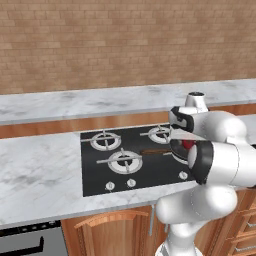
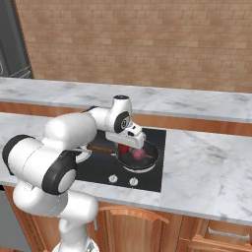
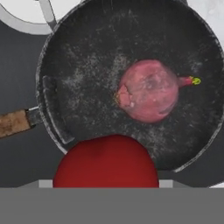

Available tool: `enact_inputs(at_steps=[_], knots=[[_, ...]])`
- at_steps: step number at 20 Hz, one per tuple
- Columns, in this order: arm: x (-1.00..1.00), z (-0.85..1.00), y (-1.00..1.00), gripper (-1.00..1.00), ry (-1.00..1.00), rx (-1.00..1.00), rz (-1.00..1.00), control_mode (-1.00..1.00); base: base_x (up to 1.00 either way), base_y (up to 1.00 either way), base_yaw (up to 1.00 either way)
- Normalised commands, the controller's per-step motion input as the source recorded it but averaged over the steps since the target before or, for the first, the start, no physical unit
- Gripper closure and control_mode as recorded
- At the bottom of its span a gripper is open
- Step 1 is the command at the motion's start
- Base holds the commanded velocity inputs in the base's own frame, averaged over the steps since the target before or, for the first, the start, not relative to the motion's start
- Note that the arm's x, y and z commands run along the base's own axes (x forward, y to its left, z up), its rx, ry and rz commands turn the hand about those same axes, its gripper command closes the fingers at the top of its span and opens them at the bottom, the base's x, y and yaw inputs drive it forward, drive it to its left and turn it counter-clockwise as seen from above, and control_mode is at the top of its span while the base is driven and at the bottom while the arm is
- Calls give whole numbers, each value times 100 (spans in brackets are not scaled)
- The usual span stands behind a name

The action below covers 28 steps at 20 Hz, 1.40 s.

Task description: Place the pan on the front right burner on the stove. Then place the tomato and the onion in the pan and turn on the front right burner.

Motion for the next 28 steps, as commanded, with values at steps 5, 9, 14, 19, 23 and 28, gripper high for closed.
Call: enact_inputs(at_steps=[5,9,14,19,23,28], knots=[[0,-13,0,100,0,0,-8,-100,0,0,0],[0,-15,0,100,0,0,-14,-100,0,0,0],[1,-11,0,100,0,0,-14,-100,0,0,0],[16,-15,0,100,0,0,-13,-100,0,0,0],[19,-15,0,-100,0,0,-11,-100,0,0,0],[13,-16,0,-100,0,0,-11,-100,0,0,0]])
